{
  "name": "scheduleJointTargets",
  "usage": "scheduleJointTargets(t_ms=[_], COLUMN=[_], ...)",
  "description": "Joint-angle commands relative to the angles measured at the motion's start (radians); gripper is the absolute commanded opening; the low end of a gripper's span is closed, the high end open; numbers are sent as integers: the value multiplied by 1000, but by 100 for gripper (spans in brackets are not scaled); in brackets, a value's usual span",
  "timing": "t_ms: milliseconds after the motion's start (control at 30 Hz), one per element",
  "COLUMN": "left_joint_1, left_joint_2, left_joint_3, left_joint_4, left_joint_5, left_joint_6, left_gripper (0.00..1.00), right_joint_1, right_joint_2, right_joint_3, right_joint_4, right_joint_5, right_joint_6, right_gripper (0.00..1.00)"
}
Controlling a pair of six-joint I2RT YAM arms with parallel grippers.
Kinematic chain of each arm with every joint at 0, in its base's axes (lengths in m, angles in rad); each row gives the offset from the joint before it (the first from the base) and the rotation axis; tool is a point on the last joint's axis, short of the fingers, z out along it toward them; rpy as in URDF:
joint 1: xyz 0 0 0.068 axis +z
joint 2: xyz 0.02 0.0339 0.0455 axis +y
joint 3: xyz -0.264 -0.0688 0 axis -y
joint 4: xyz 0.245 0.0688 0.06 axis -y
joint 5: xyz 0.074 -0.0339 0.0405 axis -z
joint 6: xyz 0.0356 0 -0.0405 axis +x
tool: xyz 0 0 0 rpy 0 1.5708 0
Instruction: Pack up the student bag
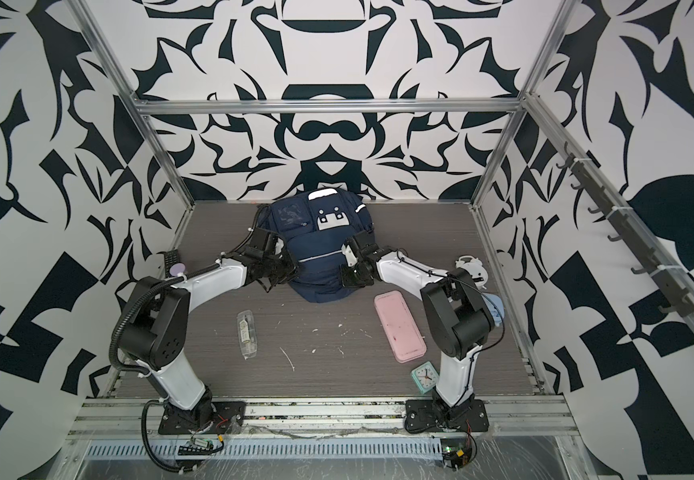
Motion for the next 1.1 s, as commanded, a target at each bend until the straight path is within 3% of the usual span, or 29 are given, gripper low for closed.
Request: scheduleJointTargets(t_ms=[0,300,500,633,1067], left_joint_1=[3,4,5,6,22], left_joint_2=[-21,-76,-57,-52,-113], left_joint_3=[46,73,78,41,62], left_joint_4=[37,27,21,70,140], left_joint_5=[25,43,58,77,168], left_joint_6=[10,14,10,-23,-80], left_gripper=[19,0,5,0,0], right_joint_1=[2,3,1,0,0], right_joint_2=[-44,-105,-116,-110,-106], right_joint_3=[10,16,27,19,22], right_joint_4=[-20,-28,-41,-32,-3], right_joint_5=[14,22,34,33,14], right_joint_6=[-18,-19,-26,-24,0], right_gripper=[23,26,31,32,43])
